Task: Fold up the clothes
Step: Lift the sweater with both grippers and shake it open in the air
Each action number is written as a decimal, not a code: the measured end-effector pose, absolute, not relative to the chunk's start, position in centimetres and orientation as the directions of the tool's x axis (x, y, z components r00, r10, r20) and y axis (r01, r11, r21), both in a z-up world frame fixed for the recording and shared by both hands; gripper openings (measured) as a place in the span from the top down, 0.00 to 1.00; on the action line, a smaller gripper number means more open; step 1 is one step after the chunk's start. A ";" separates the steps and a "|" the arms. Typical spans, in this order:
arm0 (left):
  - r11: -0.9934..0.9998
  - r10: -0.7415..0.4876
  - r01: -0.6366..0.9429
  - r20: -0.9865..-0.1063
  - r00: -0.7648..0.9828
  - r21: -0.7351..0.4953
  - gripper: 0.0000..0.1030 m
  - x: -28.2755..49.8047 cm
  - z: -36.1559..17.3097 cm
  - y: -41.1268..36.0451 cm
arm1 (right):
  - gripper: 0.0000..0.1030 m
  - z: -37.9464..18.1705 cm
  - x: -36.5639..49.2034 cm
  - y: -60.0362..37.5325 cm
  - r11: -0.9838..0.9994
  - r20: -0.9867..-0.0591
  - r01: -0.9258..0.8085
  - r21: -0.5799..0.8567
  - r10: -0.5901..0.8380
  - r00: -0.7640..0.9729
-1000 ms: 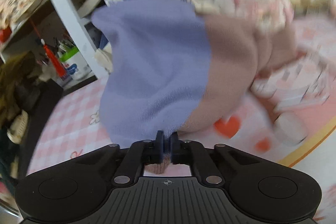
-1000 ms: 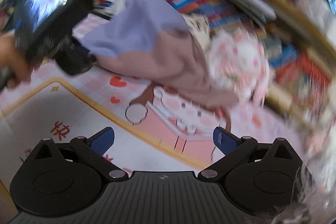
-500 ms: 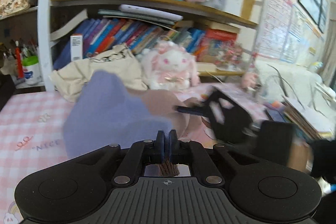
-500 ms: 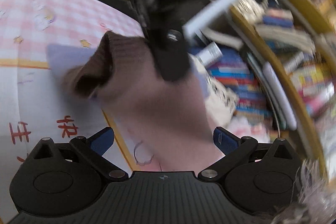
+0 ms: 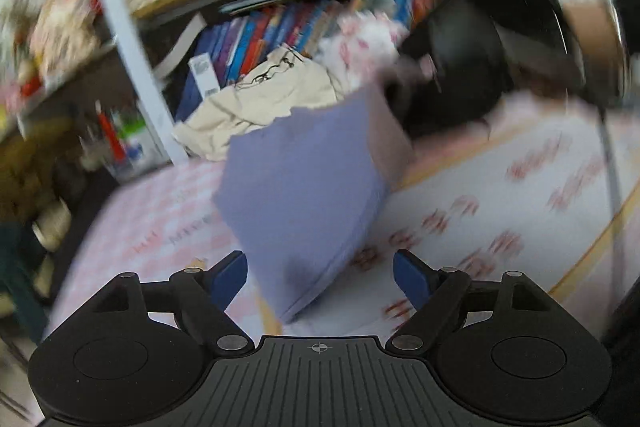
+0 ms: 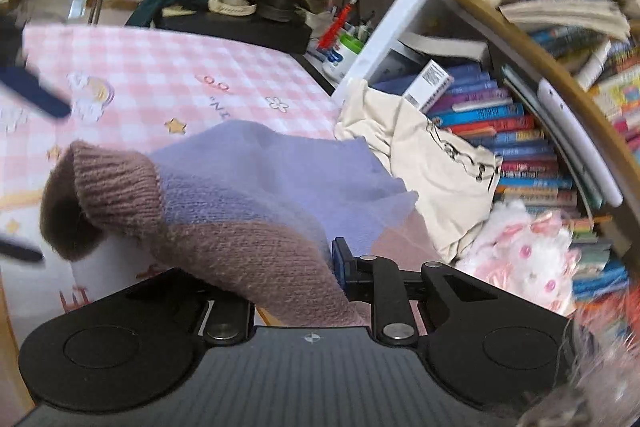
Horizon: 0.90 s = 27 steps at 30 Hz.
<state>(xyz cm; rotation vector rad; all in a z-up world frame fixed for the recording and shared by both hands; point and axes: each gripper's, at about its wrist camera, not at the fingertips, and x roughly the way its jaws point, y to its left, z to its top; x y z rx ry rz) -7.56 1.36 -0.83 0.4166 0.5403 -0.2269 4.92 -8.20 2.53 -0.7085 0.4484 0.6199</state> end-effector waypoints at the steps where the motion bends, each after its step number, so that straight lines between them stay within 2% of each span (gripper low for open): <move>1: 0.868 -0.071 0.316 -0.533 0.843 0.383 0.20 -7.5 -1.5 0.6 | 0.81 2.8 5.2 -8.4 0.610 -0.575 -0.657 -0.444 0.368 0.731; 2: 0.848 -0.040 0.303 -0.518 0.855 0.434 0.20 -7.1 -2.2 0.0 | 0.81 2.8 5.0 -8.6 0.616 -0.576 -0.653 -0.441 0.364 0.732; 4: 0.833 0.019 0.247 -0.471 0.882 0.495 0.29 -5.9 -3.0 -0.3 | 0.81 2.7 4.6 -9.1 0.629 -0.577 -0.645 -0.435 0.356 0.735; 5: 0.847 0.031 0.223 -0.464 0.885 0.482 0.42 -5.0 -2.8 0.1 | 0.81 2.6 4.4 -9.3 0.635 -0.578 -0.641 -0.431 0.351 0.737; 6: 0.861 0.043 0.199 -0.458 0.888 0.467 0.60 -4.1 -2.6 0.6 | 0.81 2.6 4.2 -9.6 0.641 -0.578 -0.637 -0.428 0.347 0.738; 7: 0.890 0.026 0.191 -0.465 0.885 0.415 0.71 -3.3 -1.8 1.4 | 0.81 2.5 4.0 -9.8 0.647 -0.579 -0.633 -0.425 0.343 0.740; 8: 0.915 0.007 0.184 -0.472 0.882 0.358 0.90 -2.5 -1.0 2.2 | 0.80 2.5 3.8 -10.0 0.653 -0.579 -0.629 -0.422 0.339 0.741; 9: 0.938 -0.012 0.176 -0.477 0.879 0.300 0.93 -1.7 -0.1 3.0 | 0.79 2.4 3.6 -10.3 0.659 -0.580 -0.624 -0.419 0.335 0.743; 12: 0.982 -0.118 0.166 -0.405 0.906 0.085 0.94 -0.8 5.0 5.6 | 0.57 2.1 2.9 -11.0 0.681 -0.571 -0.599 -0.422 0.313 0.759; 13: 0.984 -0.148 0.175 -0.370 0.917 0.040 0.94 -0.3 6.9 6.1 | 0.45 1.9 2.4 -11.2 0.689 -0.566 -0.590 -0.421 0.308 0.764; 14: 0.981 -0.163 0.187 -0.331 0.930 0.043 0.94 -0.1 8.5 5.9 | 0.37 1.7 1.8 -11.3 0.693 -0.561 -0.585 -0.421 0.308 0.768; 18: 0.969 -0.211 0.232 -0.206 0.955 0.081 0.94 0.6 13.9 4.6 | 0.22 1.0 -1.0 -11.2 0.686 -0.528 -0.569 -0.454 0.307 0.792; 22: 0.961 -0.250 0.265 -0.155 0.956 0.084 0.94 1.1 17.3 3.2 | 0.15 0.7 -3.0 -10.4 0.669 -0.506 -0.564 -0.484 0.312 0.804; 27: 0.962 -0.267 0.272 -0.128 0.955 0.018 0.94 0.8 19.6 2.7 | 0.14 0.5 -3.9 -9.5 0.664 -0.457 -0.505 -0.551 0.265 0.849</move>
